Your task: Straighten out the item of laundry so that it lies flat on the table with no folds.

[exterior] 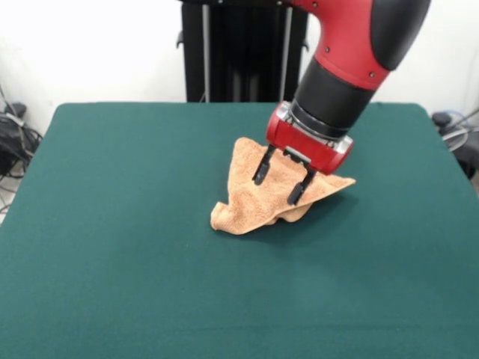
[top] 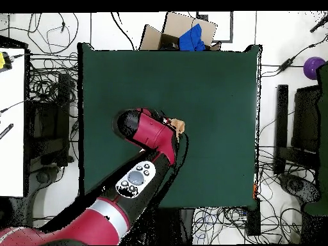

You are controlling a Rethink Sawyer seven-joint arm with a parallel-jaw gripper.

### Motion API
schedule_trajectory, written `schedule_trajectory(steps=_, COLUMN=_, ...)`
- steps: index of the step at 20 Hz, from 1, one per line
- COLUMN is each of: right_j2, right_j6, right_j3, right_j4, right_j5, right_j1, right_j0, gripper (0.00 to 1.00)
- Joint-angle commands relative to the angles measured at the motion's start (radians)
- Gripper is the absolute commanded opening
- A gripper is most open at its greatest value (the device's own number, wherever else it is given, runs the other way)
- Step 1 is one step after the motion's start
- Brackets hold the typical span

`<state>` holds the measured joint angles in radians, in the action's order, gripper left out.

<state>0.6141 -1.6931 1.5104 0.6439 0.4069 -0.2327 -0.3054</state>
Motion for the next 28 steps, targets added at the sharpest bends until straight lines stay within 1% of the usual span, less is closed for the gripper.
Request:
schedule_trajectory(steps=1, right_j2=-0.213, right_j6=-0.224, right_j3=0.028, right_j4=0.022, right_j5=-0.06, right_j1=0.024, right_j0=0.044, gripper=1.0)
schedule_trajectory(steps=8, right_j2=-0.227, right_j6=-0.22, right_j3=0.036, right_j4=0.014, right_j5=-0.064, right_j1=0.01, right_j0=0.056, gripper=1.0)
schedule_trajectory(steps=16, right_j2=-0.211, right_j6=-0.251, right_j3=0.017, right_j4=0.02, right_j5=-0.033, right_j1=0.017, right_j0=0.036, gripper=1.0)
schedule_trajectory(steps=21, right_j2=-0.243, right_j6=-0.244, right_j3=0.024, right_j4=0.027, right_j5=-0.056, right_j1=0.014, right_j0=0.046, gripper=1.0)
schedule_trajectory(steps=28, right_j2=-0.195, right_j6=-0.247, right_j3=-0.003, right_j4=0.003, right_j5=-0.026, right_j1=0.056, right_j0=0.032, gripper=1.0)
